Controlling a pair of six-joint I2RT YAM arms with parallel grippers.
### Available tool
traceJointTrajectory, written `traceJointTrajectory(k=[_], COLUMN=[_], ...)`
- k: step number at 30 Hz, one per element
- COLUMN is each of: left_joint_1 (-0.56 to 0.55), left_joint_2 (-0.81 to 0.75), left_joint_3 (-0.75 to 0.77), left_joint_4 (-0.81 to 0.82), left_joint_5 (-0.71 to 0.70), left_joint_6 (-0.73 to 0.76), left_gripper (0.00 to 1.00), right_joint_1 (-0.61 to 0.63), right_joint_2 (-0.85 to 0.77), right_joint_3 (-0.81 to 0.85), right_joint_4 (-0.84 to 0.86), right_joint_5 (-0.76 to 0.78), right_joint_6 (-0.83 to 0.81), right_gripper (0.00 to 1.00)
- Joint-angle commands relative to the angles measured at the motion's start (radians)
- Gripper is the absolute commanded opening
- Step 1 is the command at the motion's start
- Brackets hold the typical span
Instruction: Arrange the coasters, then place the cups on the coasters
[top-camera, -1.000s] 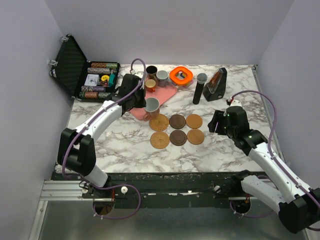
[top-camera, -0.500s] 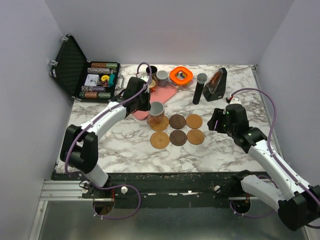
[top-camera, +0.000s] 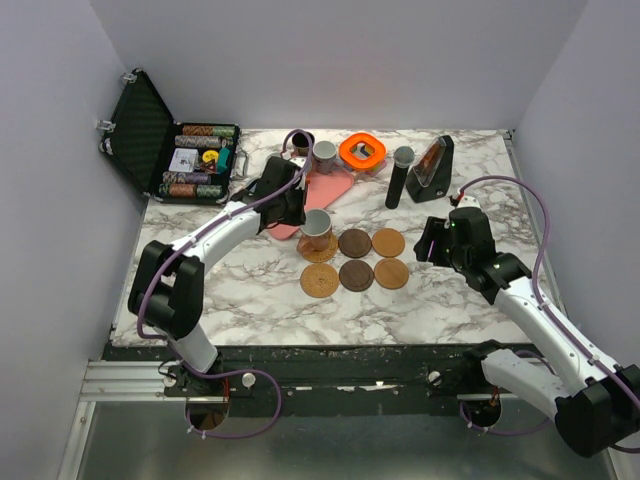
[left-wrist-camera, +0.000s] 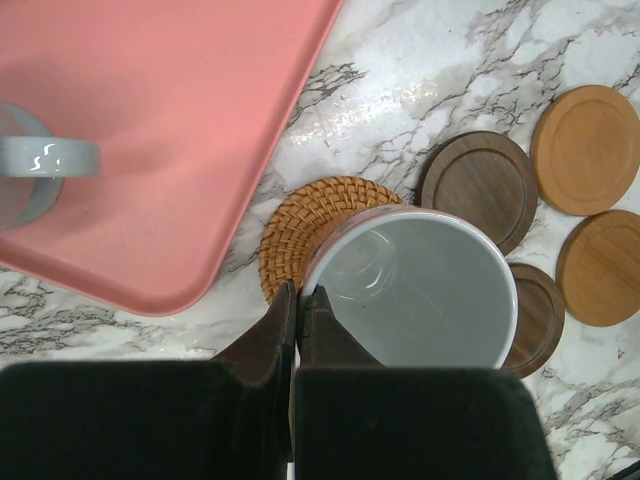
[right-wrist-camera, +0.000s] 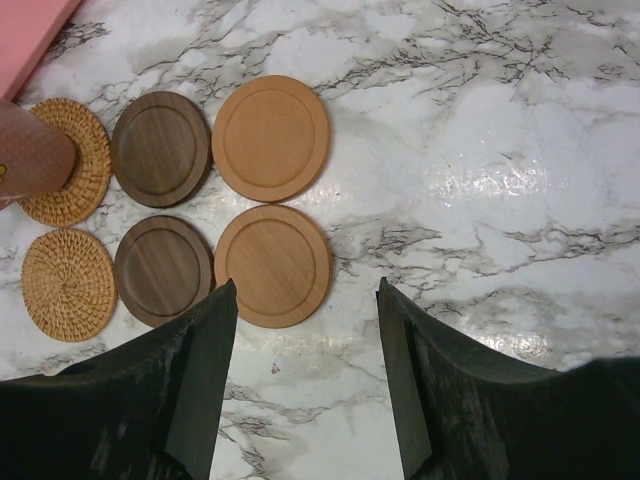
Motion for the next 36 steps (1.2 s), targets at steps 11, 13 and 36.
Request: traceJointTrajectory(k=[11,13,36], left_joint_1=[-0.026,-0.029,-0.040], left_joint_2=[0.010,0.007,0.038], left_joint_3=[0.069,0.069,0.090], left_joint_4=[-0.009,-0.010,-0.037], left_joint_5=[-0.042,-0.050,-0.054], left_joint_6=[0.019,0.022,0.034], left_gripper=[0.00,0.00,0.00], right_joint_1=[0.005,0.006,0.005], right_joint_2=[0.008,0.006,0.002], right_joint_3=[-0.003,-0.005,-0.012], right_joint_4=[-0.013,-0.013,-0.013], right_joint_5=[0.014,0.014,0.012], right_joint_6=[0.002,0.002,0.002], right_gripper=[0.66,0.66,0.66])
